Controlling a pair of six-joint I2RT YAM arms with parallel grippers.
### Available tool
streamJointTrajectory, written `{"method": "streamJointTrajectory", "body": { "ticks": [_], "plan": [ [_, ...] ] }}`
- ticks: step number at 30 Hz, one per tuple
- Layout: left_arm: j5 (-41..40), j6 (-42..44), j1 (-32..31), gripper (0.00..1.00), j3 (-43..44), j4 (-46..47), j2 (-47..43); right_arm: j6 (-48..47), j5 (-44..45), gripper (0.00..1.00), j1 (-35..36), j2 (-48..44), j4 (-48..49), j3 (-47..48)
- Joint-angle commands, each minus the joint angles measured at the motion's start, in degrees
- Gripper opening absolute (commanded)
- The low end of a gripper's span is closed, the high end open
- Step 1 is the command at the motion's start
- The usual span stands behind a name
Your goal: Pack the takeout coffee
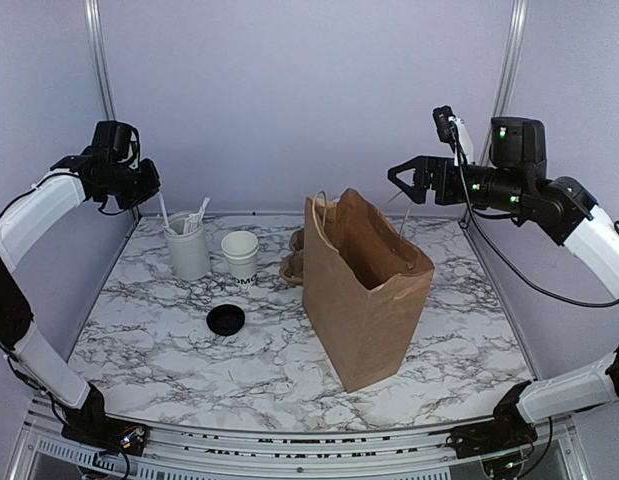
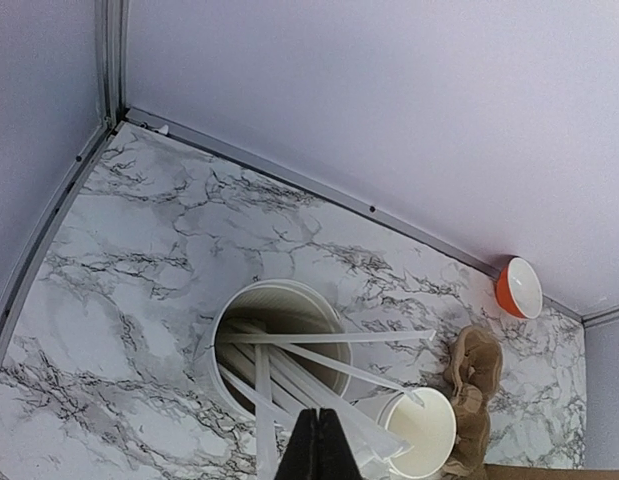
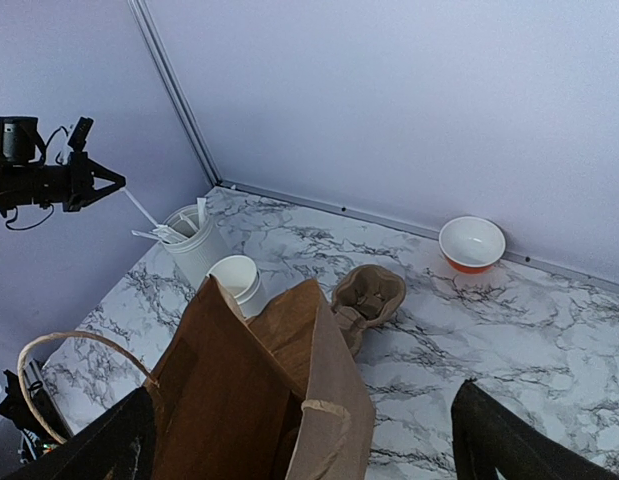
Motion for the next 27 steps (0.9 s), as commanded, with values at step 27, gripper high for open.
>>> {"method": "streamJointTrajectory", "body": {
  "ticks": [27],
  "plan": [
    [14.0, 1.2, -4.3, 0.00, 21.5, -5.6, -6.8, -19.5, -0.4, 0.99, 15.1, 2.1, 21.0, 5.6]
  ]
}}
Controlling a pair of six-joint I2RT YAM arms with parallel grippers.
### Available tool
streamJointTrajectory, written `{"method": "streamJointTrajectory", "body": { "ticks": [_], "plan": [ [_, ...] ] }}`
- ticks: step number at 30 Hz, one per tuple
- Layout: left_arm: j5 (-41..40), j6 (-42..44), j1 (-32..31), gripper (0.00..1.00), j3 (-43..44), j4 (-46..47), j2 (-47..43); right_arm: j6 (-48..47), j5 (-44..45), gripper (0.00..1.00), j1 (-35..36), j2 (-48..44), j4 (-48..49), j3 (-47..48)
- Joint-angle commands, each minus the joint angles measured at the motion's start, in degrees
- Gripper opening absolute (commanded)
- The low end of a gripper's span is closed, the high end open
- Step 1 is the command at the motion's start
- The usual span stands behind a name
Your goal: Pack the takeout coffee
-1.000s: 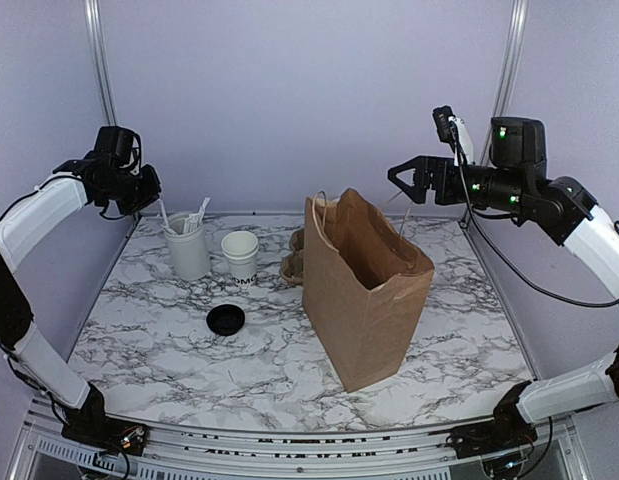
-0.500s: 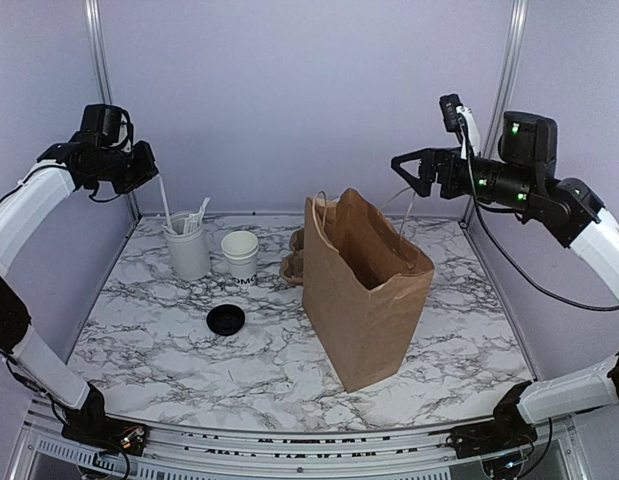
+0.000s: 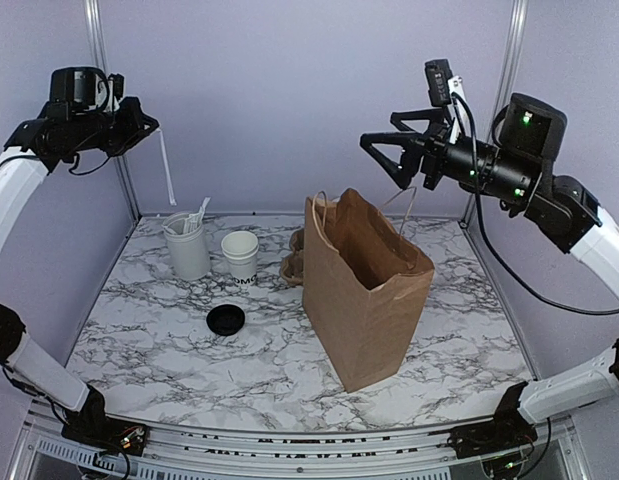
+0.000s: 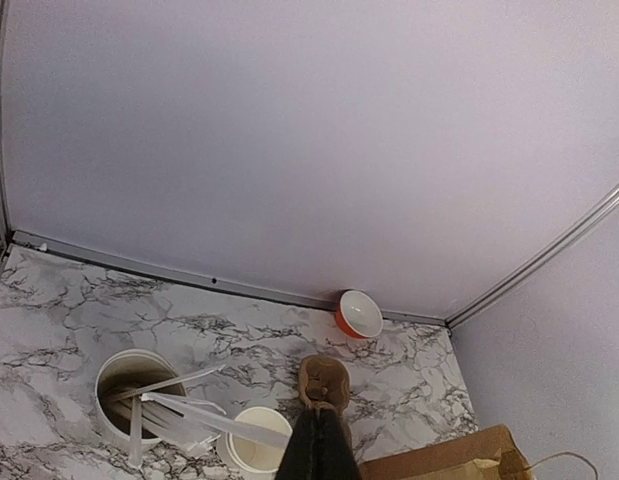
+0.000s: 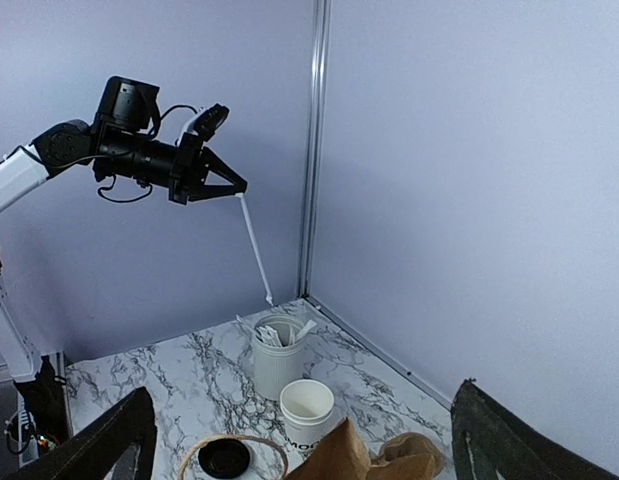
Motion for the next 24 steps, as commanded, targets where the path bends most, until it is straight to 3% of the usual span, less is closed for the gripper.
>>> {"method": "streamJointTrajectory", "body": {
  "ticks": [1, 13, 24],
  "plan": [
    [2.7, 0.0, -2.4, 0.00, 3.7, -1.9, -2.2, -4.5, 3.7, 0.99, 4.9, 3.3, 4.3, 3.5],
    [1.5, 0.2, -15.3, 0.00, 5.8, -2.0, -3.6, -10.2, 6.3, 0.99, 12.9, 13.1, 15.2, 4.2],
    [0.8, -0.8, -24.6, 0.00, 3.5, 0.2, -5.0, -4.8, 1.7, 0.91, 12.9, 27.4, 14.6, 16.3]
  ]
}}
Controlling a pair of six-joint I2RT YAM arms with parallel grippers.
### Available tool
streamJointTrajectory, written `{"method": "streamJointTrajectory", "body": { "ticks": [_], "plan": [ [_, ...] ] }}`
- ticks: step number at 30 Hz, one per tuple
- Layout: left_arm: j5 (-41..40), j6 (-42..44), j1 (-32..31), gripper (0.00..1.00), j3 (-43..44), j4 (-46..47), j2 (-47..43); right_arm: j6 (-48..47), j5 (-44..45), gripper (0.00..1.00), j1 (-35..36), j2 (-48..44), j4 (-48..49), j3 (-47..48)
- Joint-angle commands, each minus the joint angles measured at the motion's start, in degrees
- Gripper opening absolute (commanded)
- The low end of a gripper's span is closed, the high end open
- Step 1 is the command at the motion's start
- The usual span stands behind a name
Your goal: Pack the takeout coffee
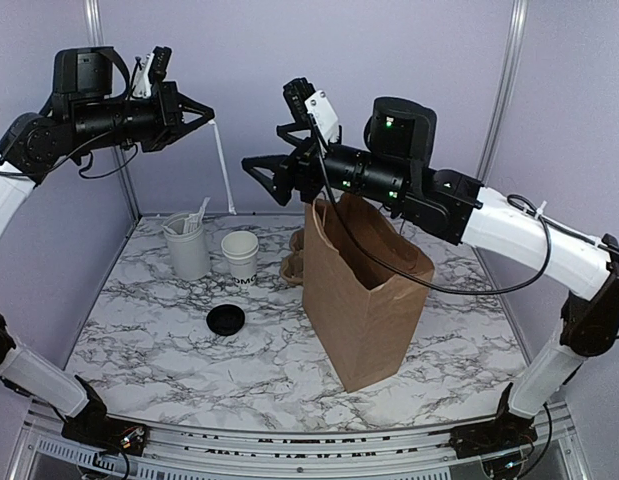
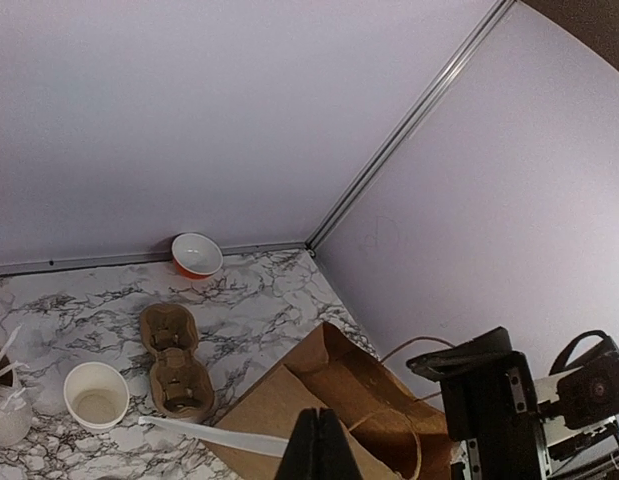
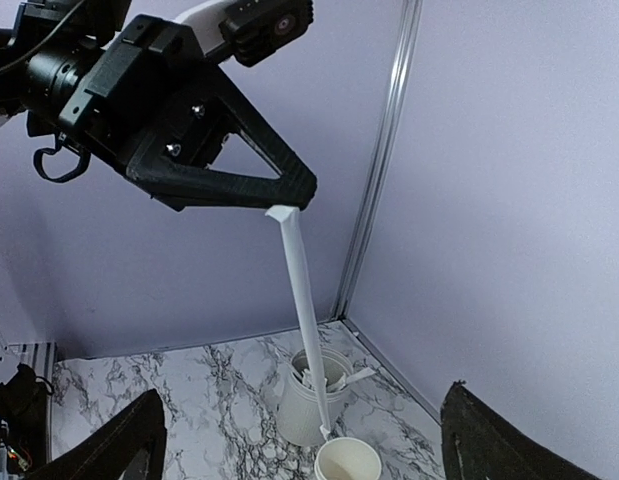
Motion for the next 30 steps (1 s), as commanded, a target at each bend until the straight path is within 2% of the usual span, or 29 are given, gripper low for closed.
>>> {"method": "streamJointTrajectory", "body": {
  "ticks": [1, 5, 10, 16, 24, 30],
  "plan": [
    [-0.1, -0.6, -2.7, 0.00, -0.5, 1.8, -1.6, 2.8, -2.8, 0.90, 0.3, 4.4, 1.1, 6.8],
    [-0.5, -0.7, -5.7, 0.00, -0.5, 2.3, -1.0, 4.4, -2.6, 0.86, 0.3, 8.5, -0.3, 11.3],
    [-1.8, -0.9, -7.3, 0.00, -0.9, 2.5, -0.9, 5.3, -3.6, 0.82, 0.4, 10.3, -0.2, 12.5],
    [-1.7, -1.0, -8.4, 0.00, -0.9, 3.1, -0.1, 5.6, -3.1, 0.71, 0.4, 11.4, -0.1, 13.0],
    [-1.6, -0.7, -8.8, 0.00, -0.7, 3.1, 0.2, 5.8, -2.0, 0.50, 0.5, 12.6, 0.0, 14.4],
    [-1.9, -0.5, -8.8, 0.00, -0.8, 3.1, 0.2, 6.2, -2.2, 0.27, 0.4, 12.6, 0.1, 14.8]
  ]
}}
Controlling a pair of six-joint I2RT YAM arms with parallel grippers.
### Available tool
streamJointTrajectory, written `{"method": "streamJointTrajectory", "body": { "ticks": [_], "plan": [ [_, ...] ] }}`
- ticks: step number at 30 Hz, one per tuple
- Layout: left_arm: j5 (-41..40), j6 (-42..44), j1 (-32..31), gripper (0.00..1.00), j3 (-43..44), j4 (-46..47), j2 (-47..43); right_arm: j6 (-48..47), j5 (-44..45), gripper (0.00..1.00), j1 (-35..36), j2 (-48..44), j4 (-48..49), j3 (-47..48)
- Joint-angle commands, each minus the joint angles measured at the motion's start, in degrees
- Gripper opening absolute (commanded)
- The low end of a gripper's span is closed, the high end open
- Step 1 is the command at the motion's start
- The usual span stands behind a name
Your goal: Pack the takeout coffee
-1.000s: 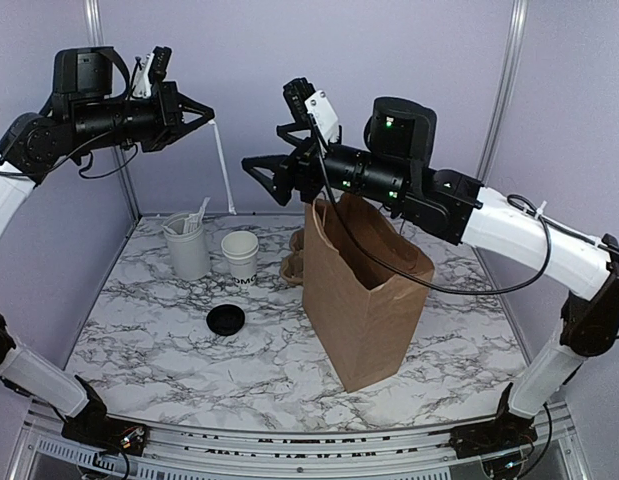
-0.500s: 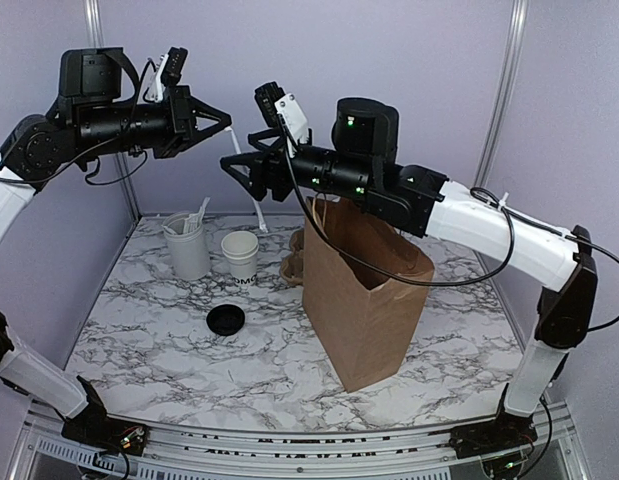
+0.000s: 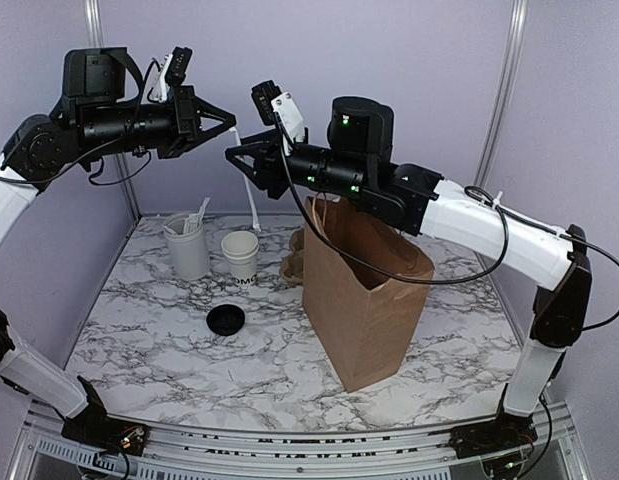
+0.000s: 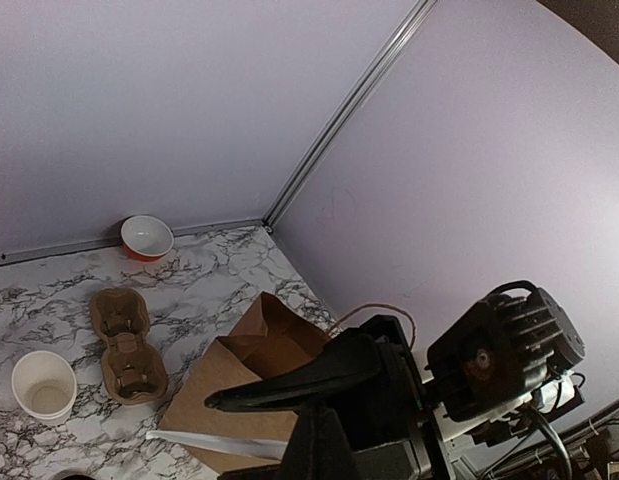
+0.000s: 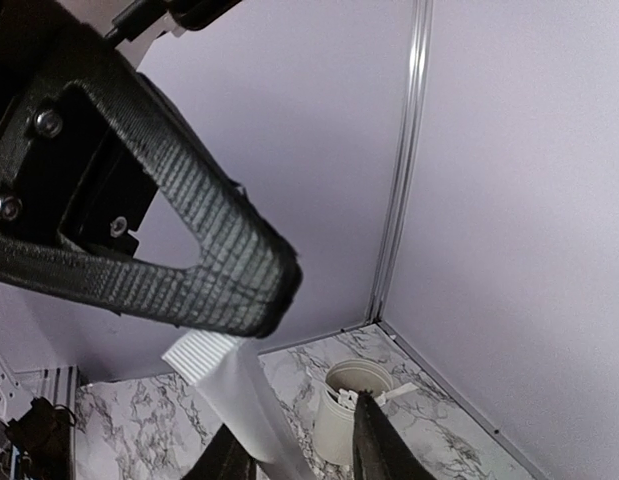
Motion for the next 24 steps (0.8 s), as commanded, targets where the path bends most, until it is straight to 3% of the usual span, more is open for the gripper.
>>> {"method": "streamJointTrajectory", "body": {
  "ticks": [1, 5, 9, 12, 15, 21, 24],
  "plan": [
    [-0.8, 0.4, -0.2, 0.00, 0.0, 1.9, 0.2, 0.9, 0.5, 0.23, 0.4, 0.4, 0.6, 3.0],
    [-0.9, 0.4, -0.2, 0.00, 0.6, 1.9, 0.7, 1.1, 0.5, 0.10, 0.4, -0.1, 0.5, 2.7],
    [-1.0, 0.6, -0.2, 0.05, 1.4, 1.9, 1.3, 1.2, 0.6, 0.06, 0.4, -0.9, 0.7, 2.1],
    [-1.4, 0.8, -0.2, 0.26, 2.1, 1.9, 1.7, 1.5, 0.6, 0.05, 0.4, -1.9, 0.8, 1.6],
    [-3.1, 1.1, -0.2, 0.54, 3.0, 1.9, 1.5, 1.8, 0.9, 0.04, 0.4, -2.9, 1.1, 0.9],
    [-8.0, 2.1, -0.2, 0.97, 4.9, 1.9, 0.0, 2.3, 2.1, 0.03, 0.4, -5.0, 0.1, 0.8],
    [-10.5, 2.6, -0.2, 0.99, 3.9, 2.6, -1.3, 1.9, 3.7, 0.03, 0.3, -6.7, -0.6, 1.7]
  ]
}}
